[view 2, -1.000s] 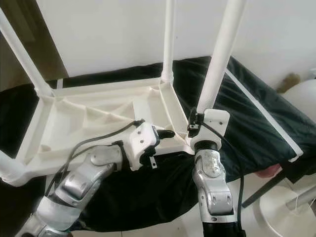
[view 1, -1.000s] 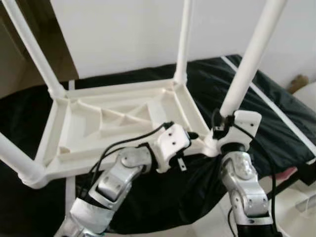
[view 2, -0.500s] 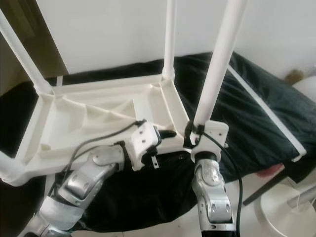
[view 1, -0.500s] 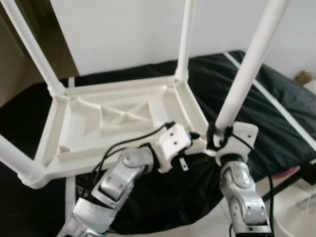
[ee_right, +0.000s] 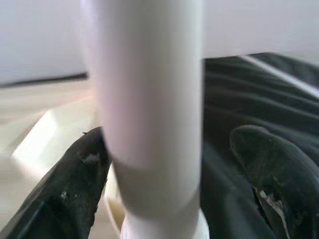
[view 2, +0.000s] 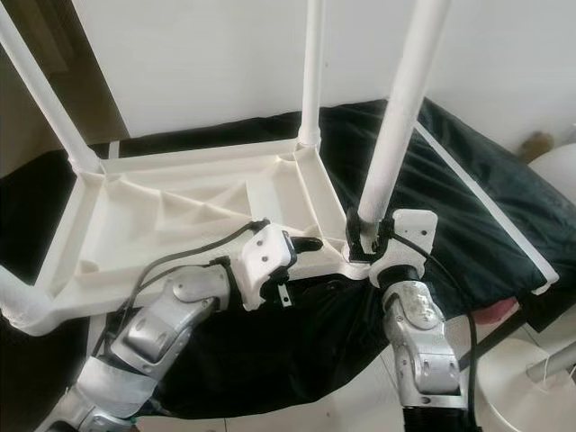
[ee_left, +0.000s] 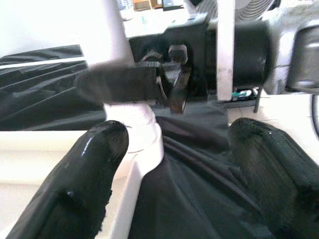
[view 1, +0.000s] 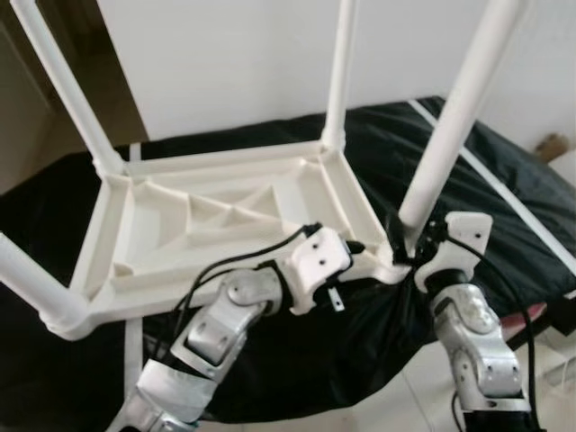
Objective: Building children table
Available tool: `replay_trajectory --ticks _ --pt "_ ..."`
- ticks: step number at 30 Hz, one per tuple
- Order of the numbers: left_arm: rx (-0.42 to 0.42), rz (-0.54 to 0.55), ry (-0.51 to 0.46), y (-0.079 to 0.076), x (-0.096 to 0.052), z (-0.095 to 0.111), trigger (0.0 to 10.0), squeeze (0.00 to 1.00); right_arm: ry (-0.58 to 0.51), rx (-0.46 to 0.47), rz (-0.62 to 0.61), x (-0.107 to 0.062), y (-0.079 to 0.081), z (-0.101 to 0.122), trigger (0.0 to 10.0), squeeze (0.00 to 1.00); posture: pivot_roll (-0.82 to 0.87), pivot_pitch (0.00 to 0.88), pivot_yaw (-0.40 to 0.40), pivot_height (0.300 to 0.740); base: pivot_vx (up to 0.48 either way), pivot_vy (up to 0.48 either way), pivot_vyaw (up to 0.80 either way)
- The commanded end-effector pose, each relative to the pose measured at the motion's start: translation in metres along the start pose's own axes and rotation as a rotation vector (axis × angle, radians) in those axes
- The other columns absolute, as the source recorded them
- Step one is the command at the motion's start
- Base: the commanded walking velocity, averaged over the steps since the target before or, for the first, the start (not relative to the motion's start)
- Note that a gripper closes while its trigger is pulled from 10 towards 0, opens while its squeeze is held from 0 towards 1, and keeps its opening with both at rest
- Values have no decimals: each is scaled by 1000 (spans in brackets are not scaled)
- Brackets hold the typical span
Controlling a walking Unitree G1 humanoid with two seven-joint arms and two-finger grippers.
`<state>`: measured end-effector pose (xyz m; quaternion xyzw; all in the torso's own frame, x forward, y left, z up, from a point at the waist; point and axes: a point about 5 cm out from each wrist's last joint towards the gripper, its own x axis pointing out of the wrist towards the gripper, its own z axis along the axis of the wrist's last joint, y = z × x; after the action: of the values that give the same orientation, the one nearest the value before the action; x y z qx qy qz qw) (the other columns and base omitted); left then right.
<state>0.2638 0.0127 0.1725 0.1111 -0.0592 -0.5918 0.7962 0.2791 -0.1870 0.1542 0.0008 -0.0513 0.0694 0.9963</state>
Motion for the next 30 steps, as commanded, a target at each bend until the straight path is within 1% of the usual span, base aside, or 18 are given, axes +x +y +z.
replay_trajectory --ticks 1,2,3,4,5,7,8,11,15,17,21,22,23,24,25,26,27,30 --pt "-26 29 26 3 0 -6 10000 0 -7 2 59 1 -3 -1 10000 0 -78 0 35 740 0 0 0" --pt "-20 30 26 2 0 -6 10000 0 -8 -3 70 1 -3 -1 10000 0 -78 0 35 740 0 0 0" --pt "-8 51 37 4 2 -7 10000 0 0 -11 137 6 -4 -1 10000 0 -80 0 40 740 0 0 0" --pt "-8 51 37 4 2 -7 10000 0 0 -11 137 6 -4 -1 10000 0 -80 0 40 740 0 0 0" --pt "1 66 44 6 3 -7 10000 0 19 -11 207 10 -3 -3 10000 0 -74 0 40 740 0 0 0" --pt "29 120 67 10 5 -8 10000 0 38 -9 261 14 -2 -5 10000 0 -69 0 39 740 0 0 0" --pt "29 120 67 10 5 -8 10000 0 38 -9 261 14 -2 -5 10000 0 -69 0 39 740 0 0 0" --pt "22 117 76 11 7 -9 10000 0 57 -31 313 23 -4 -7 10000 0 -62 0 37 740 0 0 0" --pt "-21 107 61 11 12 -7 10000 0 77 -71 362 40 -10 -9 10000 0 -39 0 33 740 0 0 0" --pt "-23 103 59 11 13 -7 10000 0 79 -75 367 42 -10 -9 10000 0 -39 0 33 740 0 0 0" --pt "-16 69 60 8 18 -6 10000 0 84 -106 415 52 -13 -9 10000 0 -21 0 29 740 0 0 0" --pt "-11 64 55 7 18 -6 10000 0 88 -110 424 52 -13 -10 7882 0 -18 6 29 740 0 0 0" --pt "-11 64 55 7 18 -6 10000 0 88 -110 424 52 -13 -10 7882 0 -18 6 29 740 0 0 0" --pt "3 67 55 7 18 -6 10000 0 90 -115 432 53 -14 -10 4392 0 -17 10 30 740 0 0 0" --pt "13 71 56 7 18 -6 10000 0 90 -118 436 54 -15 -11 4392 0 -17 10 30 740 0 0 0" --pt "38 85 56 7 19 -5 10000 0 97 -119 431 53 -17 -12 0 0 -16 20 31 740 0 0 0" --pt "53 94 56 8 19 -5 10000 0 100 -121 430 52 -19 -13 0 0 -16 20 31 740 0 0 0" --pt "54 103 57 8 21 -4 10000 0 107 -108 428 49 -21 -17 0 0 -20 29 34 740 0 0 0"
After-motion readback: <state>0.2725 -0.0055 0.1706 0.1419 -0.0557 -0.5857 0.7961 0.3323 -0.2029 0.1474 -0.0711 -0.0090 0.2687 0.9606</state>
